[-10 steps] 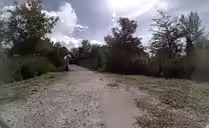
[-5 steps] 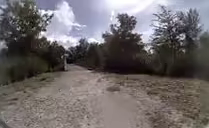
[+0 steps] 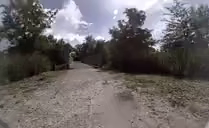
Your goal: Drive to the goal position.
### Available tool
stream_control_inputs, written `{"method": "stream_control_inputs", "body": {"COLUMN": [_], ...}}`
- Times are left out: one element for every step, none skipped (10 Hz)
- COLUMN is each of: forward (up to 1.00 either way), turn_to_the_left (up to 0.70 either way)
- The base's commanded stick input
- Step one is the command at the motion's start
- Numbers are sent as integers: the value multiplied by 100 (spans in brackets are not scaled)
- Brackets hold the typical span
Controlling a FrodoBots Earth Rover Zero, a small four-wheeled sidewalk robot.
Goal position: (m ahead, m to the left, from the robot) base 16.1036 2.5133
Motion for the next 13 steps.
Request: {"method": "stream_control_inputs", "body": {"forward": [85, 85, 85, 85, 85, 85, 85, 85, 85, 85, 85, 85, 85], "turn_to_the_left": [0, 0, 0, 0, 0, 15, 34, 33, 29, 1, 0, 0, 0]}}
